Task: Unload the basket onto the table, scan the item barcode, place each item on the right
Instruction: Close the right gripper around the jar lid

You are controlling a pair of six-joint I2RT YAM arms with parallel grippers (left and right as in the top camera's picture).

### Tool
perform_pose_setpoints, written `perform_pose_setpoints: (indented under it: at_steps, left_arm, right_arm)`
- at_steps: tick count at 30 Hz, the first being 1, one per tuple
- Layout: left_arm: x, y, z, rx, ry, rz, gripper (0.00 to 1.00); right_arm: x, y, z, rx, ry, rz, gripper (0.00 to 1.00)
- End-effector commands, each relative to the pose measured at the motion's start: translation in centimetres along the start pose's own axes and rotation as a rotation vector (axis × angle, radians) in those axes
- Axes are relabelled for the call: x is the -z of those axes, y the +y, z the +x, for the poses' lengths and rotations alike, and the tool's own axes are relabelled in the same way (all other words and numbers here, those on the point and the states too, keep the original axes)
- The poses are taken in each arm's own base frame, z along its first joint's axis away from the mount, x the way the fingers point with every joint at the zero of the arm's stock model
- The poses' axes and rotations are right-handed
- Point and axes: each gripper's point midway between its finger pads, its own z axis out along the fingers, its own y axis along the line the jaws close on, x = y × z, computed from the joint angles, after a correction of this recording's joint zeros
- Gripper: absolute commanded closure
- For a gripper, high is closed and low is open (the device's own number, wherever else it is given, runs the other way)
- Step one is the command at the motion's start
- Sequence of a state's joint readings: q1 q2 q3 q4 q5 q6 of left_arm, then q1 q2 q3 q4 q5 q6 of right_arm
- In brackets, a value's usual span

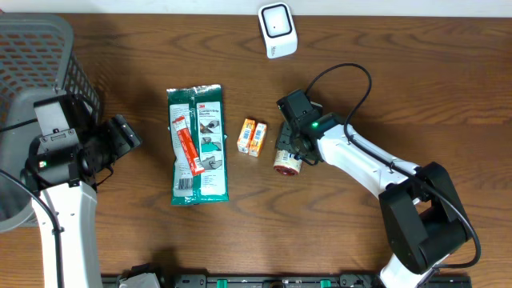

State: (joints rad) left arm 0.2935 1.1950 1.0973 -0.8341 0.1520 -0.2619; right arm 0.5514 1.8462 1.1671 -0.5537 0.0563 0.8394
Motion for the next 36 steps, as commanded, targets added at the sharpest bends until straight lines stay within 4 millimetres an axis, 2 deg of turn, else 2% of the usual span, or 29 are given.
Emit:
perform_pose_setpoints:
  at_steps: [1,6,17,21,22,26,32,36]
  left_arm:
    - [0.2,-0.2,-0.3,-0.006,-0.006,0.006,0.14]
    - [0.2,-0.2,-0.3,-0.006,-0.006,0.006,0.14]
    - [0.2,-0.2,-0.3,-0.006,-0.006,0.006,0.14]
    - [0.2,-0.2,-0.3,-0.006,-0.006,0.006,0.14]
    - [0.2,-0.2,-0.3,-0.006,-0.006,0.006,0.14]
    - [0.2,-0.2,-0.3,-0.006,-0.006,0.006,0.14]
    - [0.2,-0.2,-0.3,-0.005,-0.006,0.006,0.14]
    - [0.2,-0.2,-0.3,-0.006,-0.006,0.006,0.14]
  right_arm:
    - [-0.8,-0.7,0.4,0.017,-0.002,0.04,0.42]
    - [-1.8,-1.1,0.5,0.019,0.002,0.064,0.39]
    - [-1.8,-1.0,0.6,0.019,0.006,0.058,0.41]
    - [-1.5,-1.0,0.2,0.071,0.0,0.052,0.5]
    - [-1.3,-1.0,0.0,0.082,-0.004,0.049,0.56]
    - [0.3,-0.5,-0.7,0.124,-0.034,0.021,0.58]
    - [4.2,0.2,-2.8,0.218,-0.127,-0.036,0.55]
    - [5.9,0.3,-3.0,0.292,-0.149,-0.048,0.57]
